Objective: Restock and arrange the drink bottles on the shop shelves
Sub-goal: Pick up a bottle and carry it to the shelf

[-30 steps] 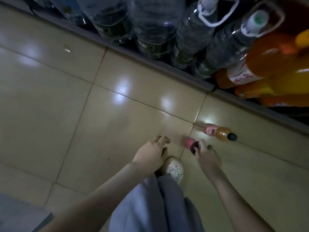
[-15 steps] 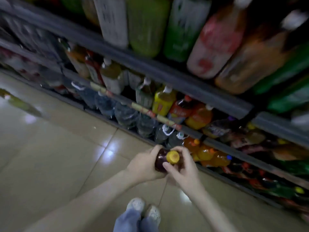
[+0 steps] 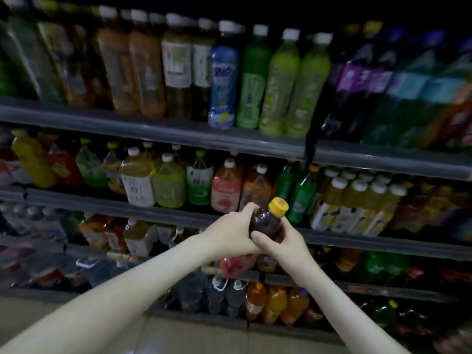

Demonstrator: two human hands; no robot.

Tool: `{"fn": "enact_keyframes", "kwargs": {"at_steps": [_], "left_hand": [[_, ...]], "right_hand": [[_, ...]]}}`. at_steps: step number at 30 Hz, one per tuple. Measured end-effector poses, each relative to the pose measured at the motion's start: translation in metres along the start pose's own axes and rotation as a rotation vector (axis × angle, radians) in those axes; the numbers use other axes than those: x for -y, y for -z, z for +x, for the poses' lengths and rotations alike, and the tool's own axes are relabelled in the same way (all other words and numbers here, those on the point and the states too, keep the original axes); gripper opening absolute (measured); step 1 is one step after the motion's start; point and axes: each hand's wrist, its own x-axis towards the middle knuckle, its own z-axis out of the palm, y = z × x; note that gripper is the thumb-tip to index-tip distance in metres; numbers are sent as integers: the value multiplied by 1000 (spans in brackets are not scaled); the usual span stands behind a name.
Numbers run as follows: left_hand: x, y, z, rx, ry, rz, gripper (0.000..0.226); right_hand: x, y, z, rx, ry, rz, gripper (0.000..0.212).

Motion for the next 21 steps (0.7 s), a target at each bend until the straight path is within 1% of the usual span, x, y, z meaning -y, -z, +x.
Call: {"fn": "enact_keyframes", "kwargs": {"at_steps": [2, 4, 6, 8, 10, 13, 16, 19, 21], "left_hand": [[-13, 4, 6, 63, -57, -62, 75], [-22, 6, 14, 115, -101, -55, 80], [-31, 5, 23, 168, -118, -37, 79], [-43, 0, 32, 207, -129, -78, 70], [-57, -5, 43, 182, -149, -150, 60], [-81, -10, 58, 100, -189, -203, 53], [-100, -15, 71, 39, -207, -200, 50], [-112, -27, 79, 20, -221, -173, 52], [-122, -32, 85, 57, -254, -169, 53]], "right_hand": [[8, 16, -5, -73, -9, 98, 34], [17, 33, -10, -143, -12, 178, 37], [26, 51, -12, -200, 4, 224, 34], [33, 67, -14, -262, 21, 278, 25], [40, 79, -18, -337, 46, 359, 21], [43, 93, -23, -406, 94, 433, 26], [42, 104, -26, -404, 83, 363, 39], [37, 112, -29, -450, 22, 344, 37], [33, 121, -32, -528, 2, 328, 35]]}}
